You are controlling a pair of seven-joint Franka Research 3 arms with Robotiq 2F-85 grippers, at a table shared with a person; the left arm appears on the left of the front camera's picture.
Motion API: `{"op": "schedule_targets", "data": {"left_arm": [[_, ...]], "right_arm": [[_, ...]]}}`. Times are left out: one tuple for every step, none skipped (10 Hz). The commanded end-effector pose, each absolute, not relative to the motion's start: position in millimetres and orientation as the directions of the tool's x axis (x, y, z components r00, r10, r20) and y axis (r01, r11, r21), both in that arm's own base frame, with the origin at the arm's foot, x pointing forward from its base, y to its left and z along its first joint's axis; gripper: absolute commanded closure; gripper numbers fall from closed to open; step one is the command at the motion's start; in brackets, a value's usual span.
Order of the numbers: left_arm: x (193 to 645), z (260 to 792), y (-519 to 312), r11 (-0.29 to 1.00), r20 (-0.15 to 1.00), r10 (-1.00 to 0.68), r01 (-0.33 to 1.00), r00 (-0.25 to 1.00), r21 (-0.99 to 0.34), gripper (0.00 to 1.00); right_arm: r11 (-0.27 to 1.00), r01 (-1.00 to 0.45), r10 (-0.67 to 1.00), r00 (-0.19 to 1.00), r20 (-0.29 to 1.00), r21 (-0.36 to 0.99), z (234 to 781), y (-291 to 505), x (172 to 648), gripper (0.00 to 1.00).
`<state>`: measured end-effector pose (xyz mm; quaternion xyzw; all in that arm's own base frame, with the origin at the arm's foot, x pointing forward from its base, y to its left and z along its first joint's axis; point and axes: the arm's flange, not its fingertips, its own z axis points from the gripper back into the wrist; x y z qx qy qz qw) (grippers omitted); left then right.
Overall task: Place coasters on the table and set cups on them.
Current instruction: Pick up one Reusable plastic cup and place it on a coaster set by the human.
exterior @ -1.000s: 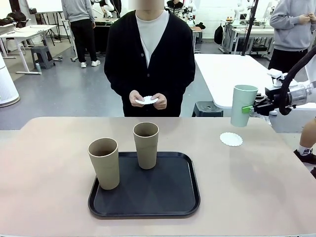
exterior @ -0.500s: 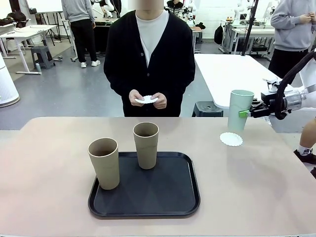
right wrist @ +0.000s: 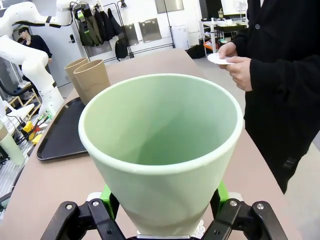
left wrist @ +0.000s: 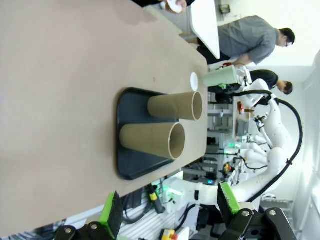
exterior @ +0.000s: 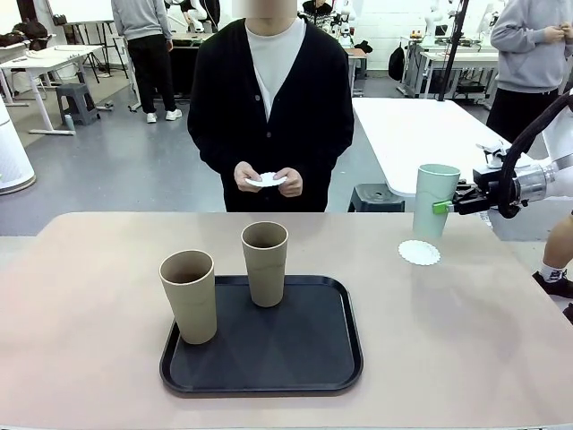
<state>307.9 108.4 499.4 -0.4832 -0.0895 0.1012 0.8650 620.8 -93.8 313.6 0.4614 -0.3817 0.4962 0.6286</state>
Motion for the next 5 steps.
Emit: {"op": "schedule_targets", "data": {"left_arm": [[307.6, 499.5, 109.2, 0.503, 0.064, 0.262, -0.080, 0.963, -0.860, 0.00], [307.6, 499.5, 109.2, 0.503, 0.064, 0.262, -0.080, 0.963, -0.860, 0.00], [307.6, 499.5, 109.2, 0.503, 0.064, 0.262, -0.080, 0.963, -0.860, 0.00], [307.6, 499.5, 109.2, 0.503, 0.064, 0.262, -0.080, 0.963, -0.860, 0.00], [307.6, 499.5, 109.2, 0.503, 0.064, 0.262, -0.080, 0.963, -0.860, 0.00]], "right_arm": [[0.073, -0.977, 0.270, 0.211, 0.939, 0.199, 315.7, -93.3, 621.5, 0.15], [0.073, -0.977, 0.270, 0.211, 0.939, 0.199, 315.7, -93.3, 621.5, 0.15], [0.082, -0.976, 0.272, 0.216, 0.938, 0.201, 313.6, -93.8, 620.8, 0.15], [0.063, -0.984, 0.271, 0.175, 0.946, 0.164, 309.9, -90.8, 616.7, 0.15], [0.048, -0.987, 0.275, 0.158, 0.948, 0.151, 307.3, -87.8, 612.7, 0.15]]}}
